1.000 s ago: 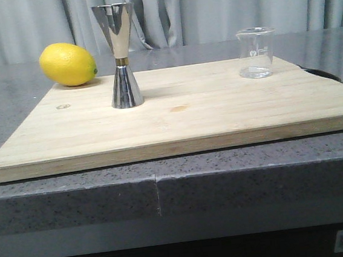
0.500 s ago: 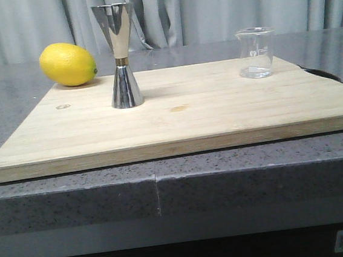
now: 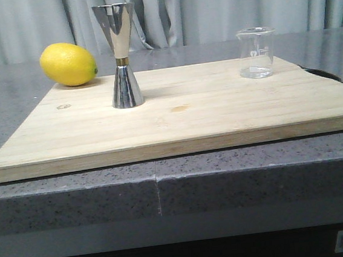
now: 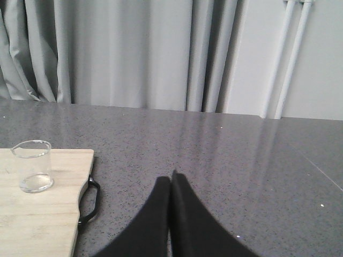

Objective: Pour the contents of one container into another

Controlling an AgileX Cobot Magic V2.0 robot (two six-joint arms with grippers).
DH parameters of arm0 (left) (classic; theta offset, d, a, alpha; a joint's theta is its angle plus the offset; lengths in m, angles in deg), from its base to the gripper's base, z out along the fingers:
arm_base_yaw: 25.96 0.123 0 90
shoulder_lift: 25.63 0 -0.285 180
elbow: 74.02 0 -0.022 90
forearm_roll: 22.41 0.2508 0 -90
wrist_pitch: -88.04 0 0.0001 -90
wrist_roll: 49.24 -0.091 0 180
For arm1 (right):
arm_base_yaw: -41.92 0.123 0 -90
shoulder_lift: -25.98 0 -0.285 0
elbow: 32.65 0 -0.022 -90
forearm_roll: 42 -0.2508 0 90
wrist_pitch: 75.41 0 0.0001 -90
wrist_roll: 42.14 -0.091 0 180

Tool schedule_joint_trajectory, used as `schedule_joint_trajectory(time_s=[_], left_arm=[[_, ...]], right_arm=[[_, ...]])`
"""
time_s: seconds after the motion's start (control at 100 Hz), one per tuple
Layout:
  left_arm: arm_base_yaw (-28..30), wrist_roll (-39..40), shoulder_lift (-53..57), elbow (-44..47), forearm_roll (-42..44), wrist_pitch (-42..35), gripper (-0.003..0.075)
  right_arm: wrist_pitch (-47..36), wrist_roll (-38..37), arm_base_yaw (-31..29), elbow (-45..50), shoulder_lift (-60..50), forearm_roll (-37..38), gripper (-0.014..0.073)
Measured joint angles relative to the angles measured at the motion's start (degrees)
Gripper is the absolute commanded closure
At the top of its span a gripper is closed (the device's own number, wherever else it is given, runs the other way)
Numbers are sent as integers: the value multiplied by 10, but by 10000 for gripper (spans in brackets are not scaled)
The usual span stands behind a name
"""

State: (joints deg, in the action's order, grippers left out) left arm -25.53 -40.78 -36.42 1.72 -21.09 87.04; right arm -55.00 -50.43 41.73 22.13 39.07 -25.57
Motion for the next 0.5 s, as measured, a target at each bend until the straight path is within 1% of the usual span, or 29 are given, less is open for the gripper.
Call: schedule_joint_trajectory(time_s=[0.09,0.2,0.5], left_arm=[[-1,1,18,17,1,-3,739],[-1,2,34,17,2,-8,739],[-1,2,34,17,19,-3,739]], right_arm=[[0,0,0,0,0,0,661],[0,0,0,0,0,0,661],[0,0,0,0,0,0,661]])
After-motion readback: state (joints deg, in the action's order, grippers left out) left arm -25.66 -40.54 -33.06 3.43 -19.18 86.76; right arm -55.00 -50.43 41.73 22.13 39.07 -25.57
